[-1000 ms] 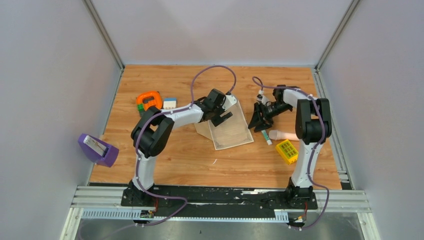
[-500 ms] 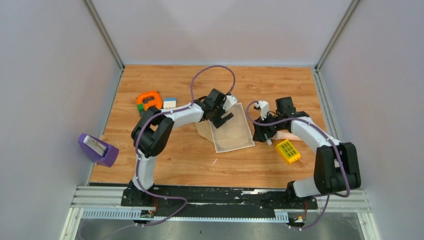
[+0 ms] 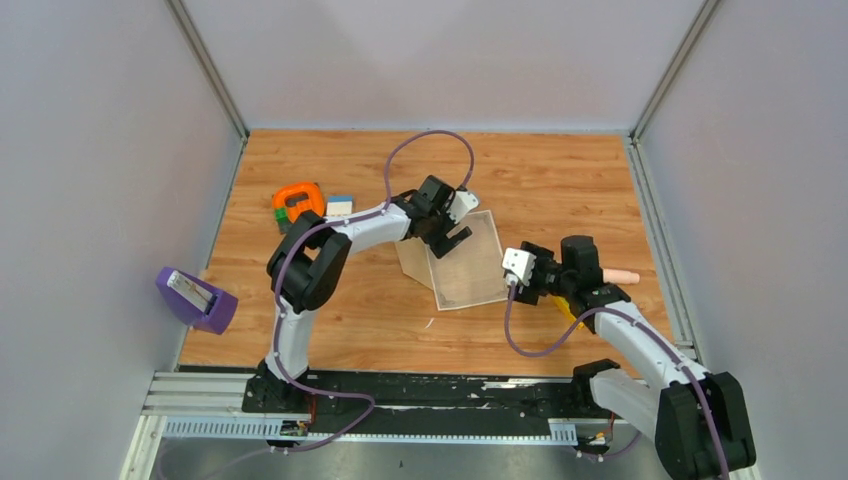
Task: Place the letter into the envelope and seal it
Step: Fold the letter at the center of the board.
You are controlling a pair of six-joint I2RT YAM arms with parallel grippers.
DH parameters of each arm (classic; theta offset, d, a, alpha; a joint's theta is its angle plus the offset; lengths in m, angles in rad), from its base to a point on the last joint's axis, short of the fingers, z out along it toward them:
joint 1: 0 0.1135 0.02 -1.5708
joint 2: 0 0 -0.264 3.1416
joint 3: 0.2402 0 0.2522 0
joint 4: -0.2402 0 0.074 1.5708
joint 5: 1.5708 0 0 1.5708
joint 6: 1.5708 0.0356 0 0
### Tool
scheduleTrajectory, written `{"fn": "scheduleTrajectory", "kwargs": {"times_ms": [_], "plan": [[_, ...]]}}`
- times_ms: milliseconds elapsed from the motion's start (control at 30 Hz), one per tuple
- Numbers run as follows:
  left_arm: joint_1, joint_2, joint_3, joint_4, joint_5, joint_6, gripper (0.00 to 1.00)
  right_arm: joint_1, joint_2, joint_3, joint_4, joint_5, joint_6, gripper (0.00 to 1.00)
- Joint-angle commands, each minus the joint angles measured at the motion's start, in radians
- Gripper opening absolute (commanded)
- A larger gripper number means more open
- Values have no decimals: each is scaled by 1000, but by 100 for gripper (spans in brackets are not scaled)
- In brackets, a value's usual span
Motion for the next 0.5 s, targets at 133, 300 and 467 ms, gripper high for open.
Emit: {"fn": "scheduleTrajectory", "kwargs": {"times_ms": [133,300,467], "plan": [[-1,37,51,-67,28,2,100,69,-49,-97,45,-52,-290,70],[-1,32,46,-75,46,12,100,129,-44,-165,73,3,-344,69],[0,30,48,-80,57,20,100,148,-50,-242,139,60,-401,67]]}}
